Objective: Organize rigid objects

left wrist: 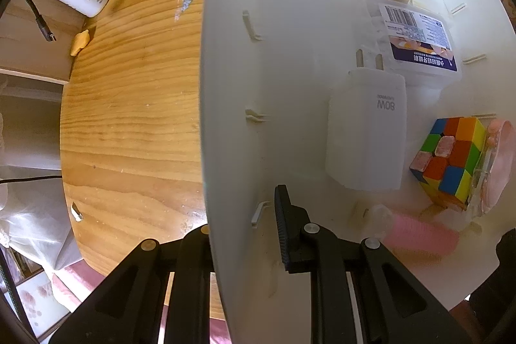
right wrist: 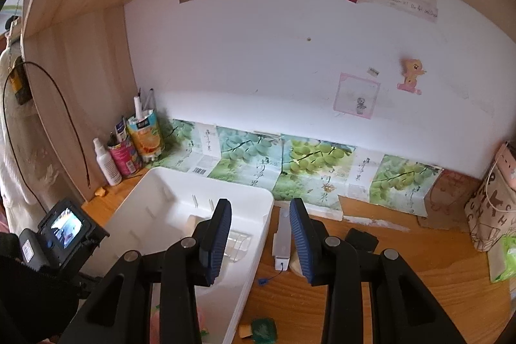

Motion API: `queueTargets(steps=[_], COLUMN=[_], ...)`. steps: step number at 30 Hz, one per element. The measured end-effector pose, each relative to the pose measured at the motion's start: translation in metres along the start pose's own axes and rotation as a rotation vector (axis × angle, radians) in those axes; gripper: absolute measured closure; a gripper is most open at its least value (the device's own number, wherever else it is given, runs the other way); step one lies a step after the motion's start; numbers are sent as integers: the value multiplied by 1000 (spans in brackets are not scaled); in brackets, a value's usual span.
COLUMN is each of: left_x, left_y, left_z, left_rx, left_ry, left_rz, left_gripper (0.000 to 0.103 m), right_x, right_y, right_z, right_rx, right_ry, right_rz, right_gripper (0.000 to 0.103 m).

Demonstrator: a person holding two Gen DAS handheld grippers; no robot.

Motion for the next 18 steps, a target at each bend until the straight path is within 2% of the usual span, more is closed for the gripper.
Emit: queueTargets(steps=[18], left_x=[-1], left_y=[12], left_z=[-7], left_rx=[2], left_ry=[10], left_rz=[24], left_gripper=[87], right_x=[-52], right_y=[-43], right_z=[-4], right_rx=[-48], right_ry=[160], right_rz=[-167], right_gripper=[64])
Point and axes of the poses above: each gripper's, at about its wrist camera, not at the fingertips, and z roughly against the way its jaws point, y to its left, x to its top, the point moved 2 cm from there along -z, roughly the way its jaws point, and after that the axes turned 3 degrees about -z, right-handed, at the moved point
